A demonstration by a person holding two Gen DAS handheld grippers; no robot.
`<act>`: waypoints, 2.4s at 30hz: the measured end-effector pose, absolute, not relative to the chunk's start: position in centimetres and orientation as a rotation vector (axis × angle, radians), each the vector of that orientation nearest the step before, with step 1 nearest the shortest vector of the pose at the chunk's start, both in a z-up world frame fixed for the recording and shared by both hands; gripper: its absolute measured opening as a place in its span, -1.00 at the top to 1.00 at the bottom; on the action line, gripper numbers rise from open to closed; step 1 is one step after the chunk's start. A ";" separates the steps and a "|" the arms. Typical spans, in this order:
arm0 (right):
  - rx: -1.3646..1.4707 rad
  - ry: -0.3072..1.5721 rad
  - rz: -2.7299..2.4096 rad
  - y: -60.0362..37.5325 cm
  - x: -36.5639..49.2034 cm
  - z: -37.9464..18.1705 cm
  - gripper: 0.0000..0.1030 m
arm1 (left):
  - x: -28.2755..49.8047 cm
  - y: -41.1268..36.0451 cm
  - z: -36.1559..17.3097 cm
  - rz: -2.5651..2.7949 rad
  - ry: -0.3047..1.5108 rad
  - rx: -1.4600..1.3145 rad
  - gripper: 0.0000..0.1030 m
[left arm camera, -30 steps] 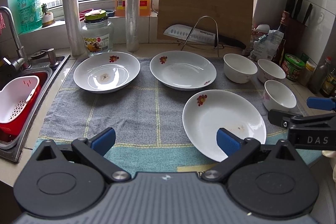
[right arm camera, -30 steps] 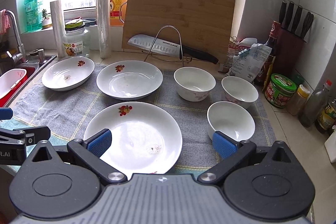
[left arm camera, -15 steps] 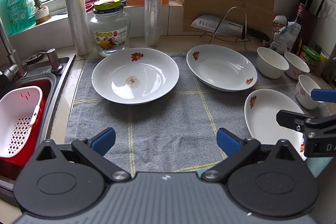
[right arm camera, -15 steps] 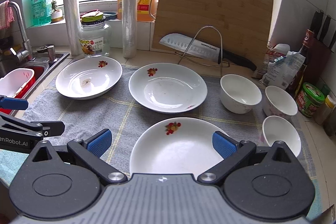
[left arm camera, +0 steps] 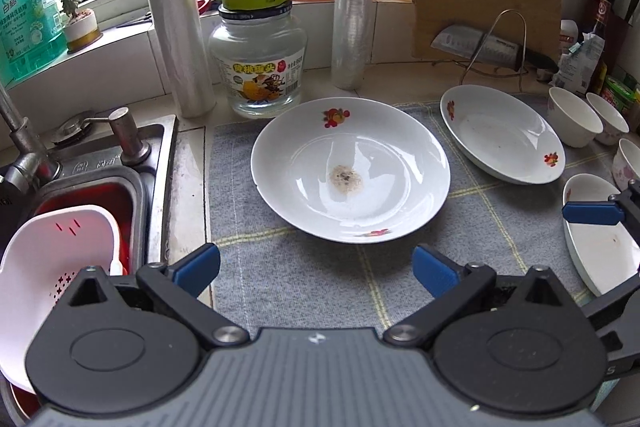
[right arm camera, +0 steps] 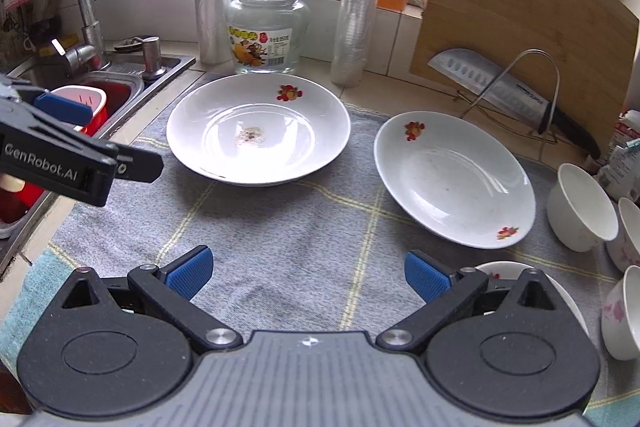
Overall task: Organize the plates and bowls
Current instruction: 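Move the left tool to the rim of the stained floral plate, then close the left tool on the stained plate's rim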
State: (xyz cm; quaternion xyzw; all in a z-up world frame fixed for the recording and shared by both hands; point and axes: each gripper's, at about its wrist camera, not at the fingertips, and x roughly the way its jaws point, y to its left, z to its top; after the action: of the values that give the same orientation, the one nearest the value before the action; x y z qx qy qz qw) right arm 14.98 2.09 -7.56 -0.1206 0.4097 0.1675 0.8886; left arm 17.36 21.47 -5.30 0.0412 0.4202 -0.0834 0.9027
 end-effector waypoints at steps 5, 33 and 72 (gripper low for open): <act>-0.306 0.890 0.359 4.8 16.6 -10.0 -1.00 | 20.3 22.5 -5.6 -0.192 0.882 0.106 -0.97; -0.219 0.893 0.433 5.5 19.9 -13.1 -1.00 | 34.2 19.5 -10.1 -0.452 1.019 0.235 -0.98; -0.245 0.837 0.462 6.0 21.3 -13.2 -1.00 | 38.1 20.7 -11.1 -0.698 1.149 0.213 -0.98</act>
State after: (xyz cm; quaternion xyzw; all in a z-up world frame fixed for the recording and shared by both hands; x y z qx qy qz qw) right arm 21.35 6.02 -13.18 -0.1178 0.4016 0.2219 0.8807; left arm 38.13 20.67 -11.13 0.0987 0.5313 -0.3226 0.7771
